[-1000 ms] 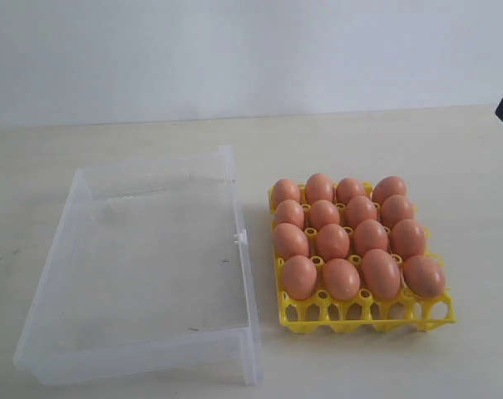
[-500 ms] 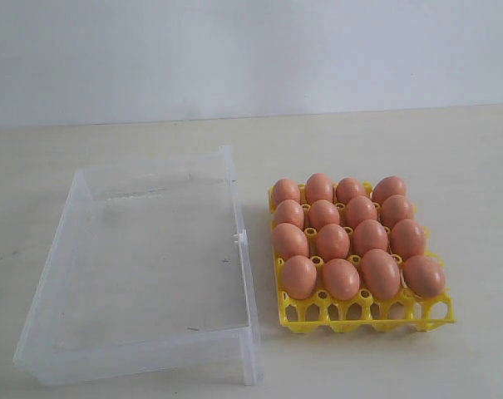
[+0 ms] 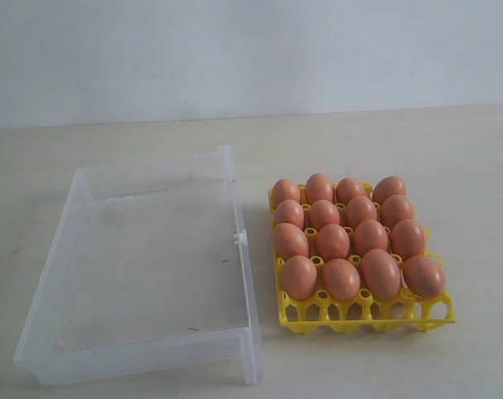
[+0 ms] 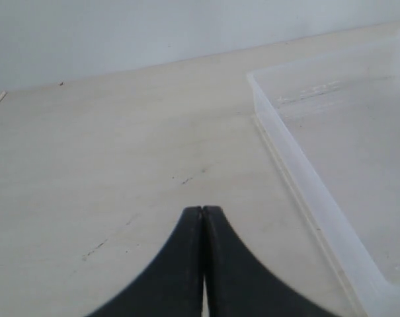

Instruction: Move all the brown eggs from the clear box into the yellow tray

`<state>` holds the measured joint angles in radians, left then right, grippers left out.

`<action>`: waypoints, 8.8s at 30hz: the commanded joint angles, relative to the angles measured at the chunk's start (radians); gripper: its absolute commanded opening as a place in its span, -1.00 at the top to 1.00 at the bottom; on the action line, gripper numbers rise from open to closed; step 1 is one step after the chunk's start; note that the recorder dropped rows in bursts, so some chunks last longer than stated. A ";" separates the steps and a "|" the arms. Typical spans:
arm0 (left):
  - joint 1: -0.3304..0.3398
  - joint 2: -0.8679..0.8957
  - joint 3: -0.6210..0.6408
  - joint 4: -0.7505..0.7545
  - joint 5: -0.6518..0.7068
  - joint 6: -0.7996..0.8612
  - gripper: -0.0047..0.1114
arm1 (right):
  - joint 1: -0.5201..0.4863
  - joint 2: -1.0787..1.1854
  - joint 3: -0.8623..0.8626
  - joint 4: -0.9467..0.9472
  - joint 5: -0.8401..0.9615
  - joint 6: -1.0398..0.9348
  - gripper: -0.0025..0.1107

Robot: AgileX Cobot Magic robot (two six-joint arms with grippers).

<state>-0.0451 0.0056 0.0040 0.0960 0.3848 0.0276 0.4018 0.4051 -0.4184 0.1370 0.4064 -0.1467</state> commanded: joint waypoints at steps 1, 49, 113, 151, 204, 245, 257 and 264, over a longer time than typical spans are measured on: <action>-0.005 -0.006 -0.004 -0.001 -0.006 -0.005 0.92 | -0.001 -0.002 -0.008 -0.061 0.059 -0.008 0.96; -0.005 -0.006 -0.004 -0.001 -0.006 -0.005 0.92 | -0.233 -0.400 0.197 0.011 -0.238 -0.219 0.96; -0.005 -0.006 -0.004 -0.001 -0.006 -0.005 0.92 | -0.233 -0.405 0.418 0.091 -0.126 0.098 0.96; -0.005 -0.006 -0.004 -0.001 -0.006 -0.005 0.92 | -0.271 -0.405 0.418 0.092 -0.126 0.173 0.96; -0.005 -0.006 -0.004 -0.001 -0.006 -0.005 0.92 | -0.384 -0.405 0.418 0.091 -0.113 0.174 0.96; -0.005 -0.006 -0.004 -0.001 -0.006 -0.005 0.92 | -0.384 -0.405 0.418 0.091 -0.113 0.174 0.96; -0.005 -0.006 -0.004 -0.001 -0.006 -0.005 0.92 | -0.384 -0.405 0.418 0.091 -0.113 0.174 0.96; -0.005 -0.006 -0.004 -0.001 -0.006 -0.005 0.92 | -0.384 -0.405 0.418 0.093 -0.113 0.174 0.96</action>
<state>-0.0451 0.0056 0.0040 0.0960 0.3848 0.0276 0.0226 0.0063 -0.0050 0.2322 0.2949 0.0295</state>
